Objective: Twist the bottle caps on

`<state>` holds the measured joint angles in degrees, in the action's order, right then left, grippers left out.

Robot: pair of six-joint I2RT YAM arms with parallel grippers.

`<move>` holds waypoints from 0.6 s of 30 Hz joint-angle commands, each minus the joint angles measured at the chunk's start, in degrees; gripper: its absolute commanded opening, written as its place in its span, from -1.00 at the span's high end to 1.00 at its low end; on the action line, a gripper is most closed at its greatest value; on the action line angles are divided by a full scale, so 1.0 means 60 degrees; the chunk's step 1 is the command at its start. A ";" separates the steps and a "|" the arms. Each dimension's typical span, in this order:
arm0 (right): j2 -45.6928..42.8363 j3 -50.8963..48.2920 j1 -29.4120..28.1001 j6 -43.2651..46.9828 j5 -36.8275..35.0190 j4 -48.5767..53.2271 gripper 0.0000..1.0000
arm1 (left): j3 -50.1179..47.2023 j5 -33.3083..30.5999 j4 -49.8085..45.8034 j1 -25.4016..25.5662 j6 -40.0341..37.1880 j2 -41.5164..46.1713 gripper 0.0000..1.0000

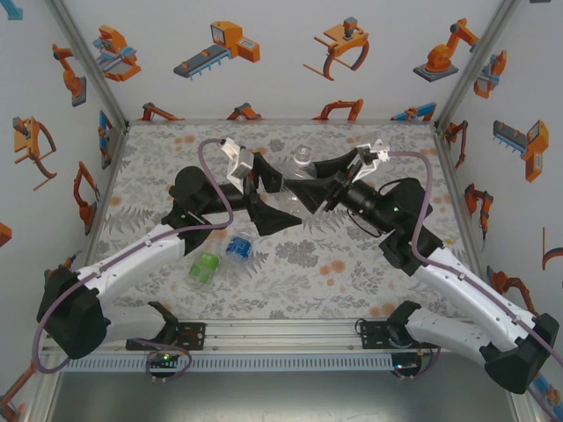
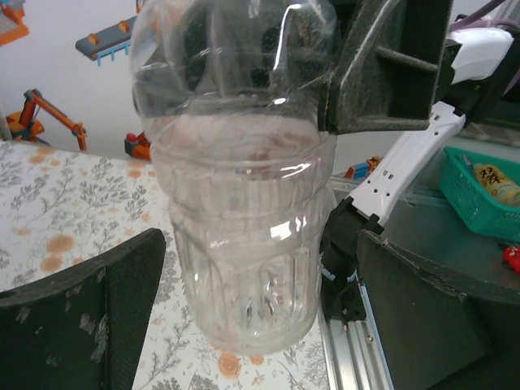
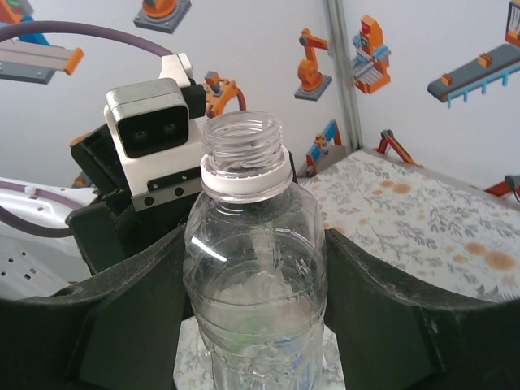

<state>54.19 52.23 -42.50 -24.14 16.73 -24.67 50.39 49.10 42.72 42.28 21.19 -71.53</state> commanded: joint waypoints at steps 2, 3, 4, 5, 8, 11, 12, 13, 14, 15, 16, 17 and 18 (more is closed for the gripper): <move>-0.0155 0.0100 0.0038 -0.0089 0.0302 -0.0839 0.51 | 0.0474 -0.0037 -0.0076 0.0177 -0.0419 -0.0096 -0.70; -0.0166 0.0074 0.0037 -0.0085 0.0275 -0.0866 0.51 | 0.0502 -0.0065 -0.0074 0.0217 -0.0432 -0.0102 -0.66; -0.0173 0.0071 0.0045 -0.0096 0.0239 -0.0918 0.52 | 0.0522 -0.0157 -0.0046 0.0244 -0.0419 -0.0117 -0.62; -0.0184 0.0057 0.0037 -0.0110 0.0216 -0.0942 0.53 | 0.0537 -0.0233 -0.0045 0.0257 -0.0419 -0.0127 -0.59; -0.0201 0.0033 0.0034 -0.0125 0.0225 -0.0972 0.53 | 0.0565 -0.0521 -0.0063 0.0312 -0.0419 -0.0164 -0.48; -0.0214 0.0029 0.0037 -0.0152 0.0265 -0.0943 0.54 | 0.0616 -0.0690 -0.0052 0.0347 -0.0381 -0.0219 -0.44; -0.0213 0.0036 0.0029 -0.0152 0.0275 -0.0932 0.54 | 0.0665 -0.0684 -0.0059 0.0364 -0.0382 -0.0253 -0.46; -0.0220 0.0028 0.0038 -0.0152 0.0273 -0.0928 0.55 | 0.0704 -0.0683 -0.0061 0.0392 -0.0383 -0.0292 -0.51; -0.0209 0.0020 0.0036 -0.0165 0.0273 -0.0928 0.55 | 0.0737 -0.0684 -0.0053 0.0408 -0.0390 -0.0316 -0.52; -0.0218 0.0019 0.0041 -0.0171 0.0258 -0.0946 0.56 | 0.0777 -0.0682 -0.0032 0.0432 -0.0393 -0.0350 -0.52; -0.0219 0.0008 0.0035 -0.0190 0.0244 -0.0943 0.57 | 0.0811 -0.0671 -0.0032 0.0452 -0.0401 -0.0381 -0.52; -0.0219 0.0003 0.0023 -0.0181 0.0244 -0.0939 0.56 | 0.0851 -0.0676 -0.0029 0.0461 -0.0397 -0.0414 -0.52; -0.0217 0.0011 0.0025 -0.0186 0.0244 -0.0931 0.57 | 0.0872 -0.0669 -0.0005 0.0475 -0.0383 -0.0438 -0.51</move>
<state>54.04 52.23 -42.50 -24.29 17.37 -27.53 53.39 45.36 41.58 44.62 19.73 -73.63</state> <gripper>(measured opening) 0.581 0.759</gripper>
